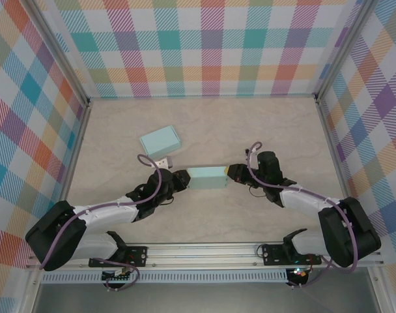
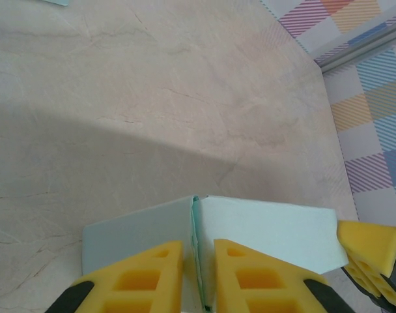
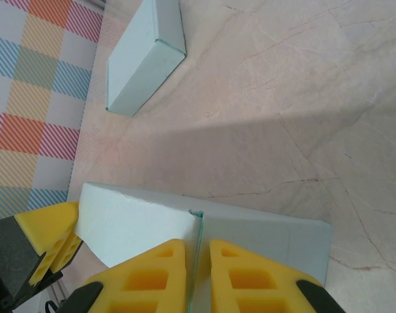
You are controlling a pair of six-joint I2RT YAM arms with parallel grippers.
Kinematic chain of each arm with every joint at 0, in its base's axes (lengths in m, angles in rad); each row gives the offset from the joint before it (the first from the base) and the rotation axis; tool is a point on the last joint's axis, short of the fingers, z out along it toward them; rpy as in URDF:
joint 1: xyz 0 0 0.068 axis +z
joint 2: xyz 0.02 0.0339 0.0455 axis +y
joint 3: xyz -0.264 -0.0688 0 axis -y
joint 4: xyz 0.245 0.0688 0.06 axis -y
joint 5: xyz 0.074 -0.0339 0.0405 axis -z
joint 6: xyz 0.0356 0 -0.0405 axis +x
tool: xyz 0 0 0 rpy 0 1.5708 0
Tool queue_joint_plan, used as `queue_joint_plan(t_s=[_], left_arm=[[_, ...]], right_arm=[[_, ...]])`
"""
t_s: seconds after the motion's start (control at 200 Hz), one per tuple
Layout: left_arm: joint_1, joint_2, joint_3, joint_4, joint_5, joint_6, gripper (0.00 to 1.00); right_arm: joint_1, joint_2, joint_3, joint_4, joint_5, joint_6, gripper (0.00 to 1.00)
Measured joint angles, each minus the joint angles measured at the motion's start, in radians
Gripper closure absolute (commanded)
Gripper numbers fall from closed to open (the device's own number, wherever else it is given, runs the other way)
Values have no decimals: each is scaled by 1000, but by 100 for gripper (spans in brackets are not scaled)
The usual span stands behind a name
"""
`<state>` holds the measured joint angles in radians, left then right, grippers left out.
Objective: Fold the paper box
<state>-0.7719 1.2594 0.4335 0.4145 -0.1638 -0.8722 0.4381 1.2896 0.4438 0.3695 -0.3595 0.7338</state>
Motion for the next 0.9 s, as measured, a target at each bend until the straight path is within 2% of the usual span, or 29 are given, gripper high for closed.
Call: queue_joint_plan(t_s=[0.16,0.26,0.44,0.61,0.794,0.899], left_arm=[[-5,-14,-5,-4,-9,2,82],[-5,-51,-4,-64,-26,21,80],[-4,-86,2,-301,-84,106,78],[-4,-106,66,-366,-106,181,76],[-4,-146,106,-371,-111,272,64],[-4,-186,106,-369,-89,408,52]], right_arm=[[1,-15,-11,11,18,8,79],[2,-27,-3,-23,20,1,71],[0,-27,72,-171,37,-38,59],[0,-19,188,-329,55,-99,44],[0,-64,305,-447,64,-177,36],[0,-103,346,-515,70,-209,28]])
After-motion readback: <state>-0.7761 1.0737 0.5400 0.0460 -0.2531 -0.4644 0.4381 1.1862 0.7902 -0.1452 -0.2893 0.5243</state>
